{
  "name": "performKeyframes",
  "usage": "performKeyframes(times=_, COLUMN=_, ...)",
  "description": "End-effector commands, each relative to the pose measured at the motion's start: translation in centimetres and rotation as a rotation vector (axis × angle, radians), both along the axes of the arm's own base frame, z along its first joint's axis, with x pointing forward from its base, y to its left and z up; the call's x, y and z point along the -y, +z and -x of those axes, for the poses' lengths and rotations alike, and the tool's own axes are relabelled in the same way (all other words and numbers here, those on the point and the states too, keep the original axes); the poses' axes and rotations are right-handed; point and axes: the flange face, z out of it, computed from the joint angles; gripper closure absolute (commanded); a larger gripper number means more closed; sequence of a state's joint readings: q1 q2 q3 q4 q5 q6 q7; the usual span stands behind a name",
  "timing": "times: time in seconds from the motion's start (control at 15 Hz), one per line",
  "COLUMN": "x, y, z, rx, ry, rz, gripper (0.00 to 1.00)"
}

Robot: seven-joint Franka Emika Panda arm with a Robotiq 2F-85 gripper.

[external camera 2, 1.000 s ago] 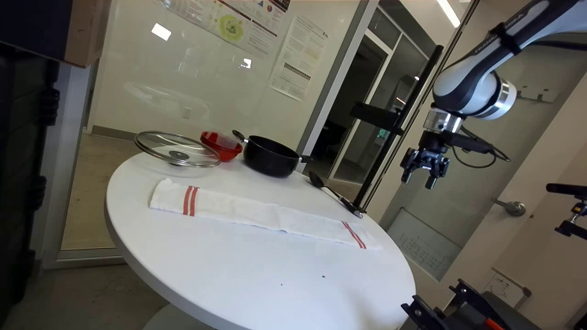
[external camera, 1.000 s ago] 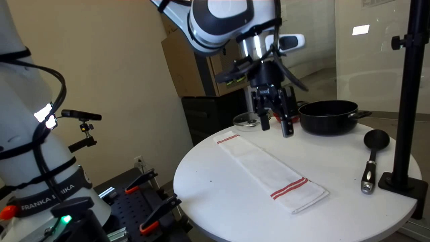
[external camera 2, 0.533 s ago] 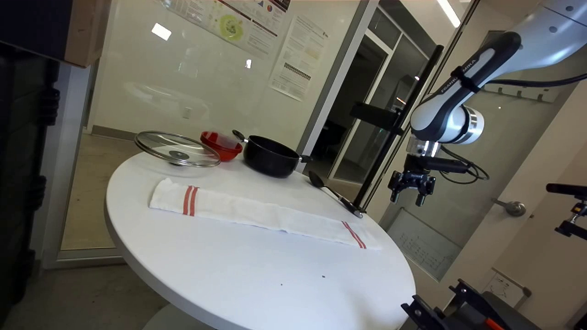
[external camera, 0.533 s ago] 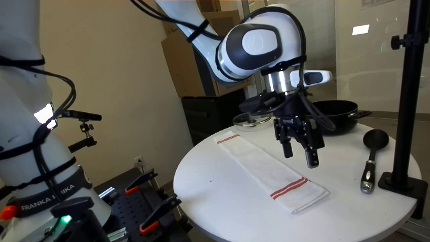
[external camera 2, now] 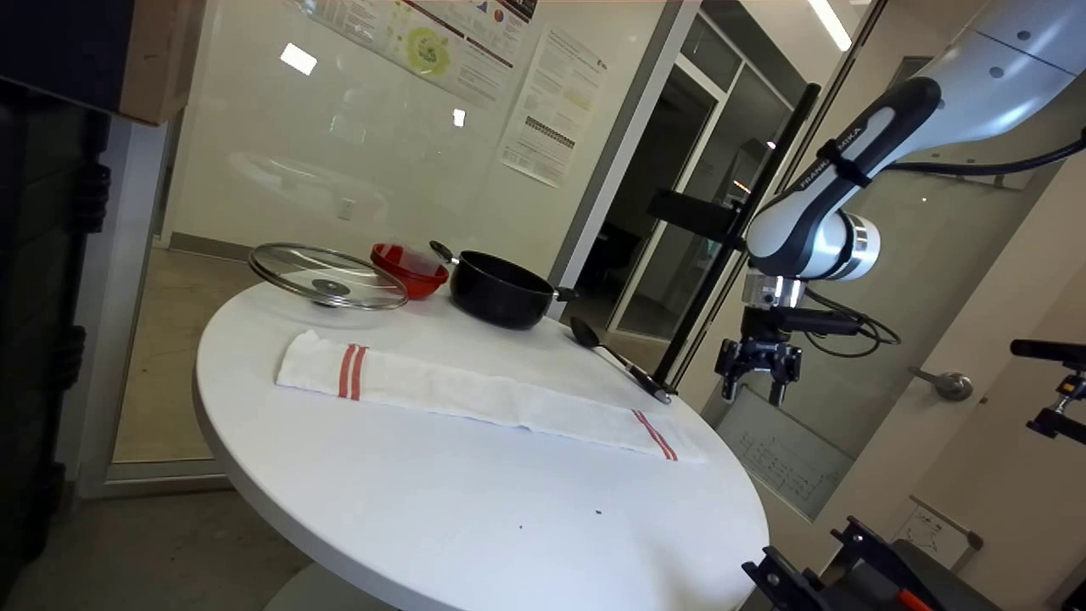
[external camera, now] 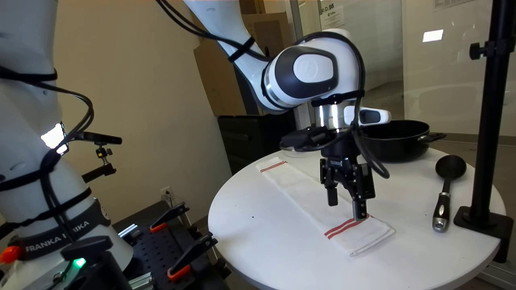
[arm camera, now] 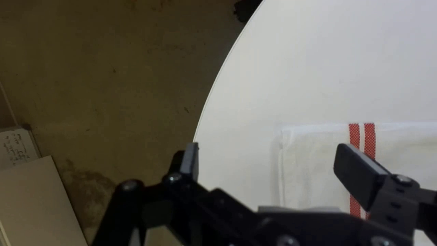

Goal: Fold the white towel

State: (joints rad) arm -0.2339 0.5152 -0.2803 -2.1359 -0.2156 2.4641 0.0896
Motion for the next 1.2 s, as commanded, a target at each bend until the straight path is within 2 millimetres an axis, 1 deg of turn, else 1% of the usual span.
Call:
performKeyframes(times=0.0, x=0.0, y=-2.4, z=-1.0, rx=-0.034, ry=0.069, rz=-0.048, gripper=0.0)
performKeyframes(times=0.2, x=0.1, y=-3.6, z=-1.7, rx=-0.035, ry=0.178, rz=-0.07, gripper=0.0)
performKeyframes(times=0.4, x=0.4, y=-5.0, z=-2.8, rx=-0.03, ry=0.221, rz=-0.077, gripper=0.0)
performKeyframes(times=0.6, x=0.8, y=-6.5, z=-3.9, rx=-0.006, ry=0.201, rz=-0.046, gripper=0.0)
performKeyframes(times=0.8, x=1.1, y=-8.5, z=-5.3, rx=0.063, ry=0.127, rz=-0.019, gripper=0.01)
performKeyframes(times=1.13, x=1.3, y=-10.0, z=-7.0, rx=0.093, ry=0.089, rz=-0.041, gripper=0.05)
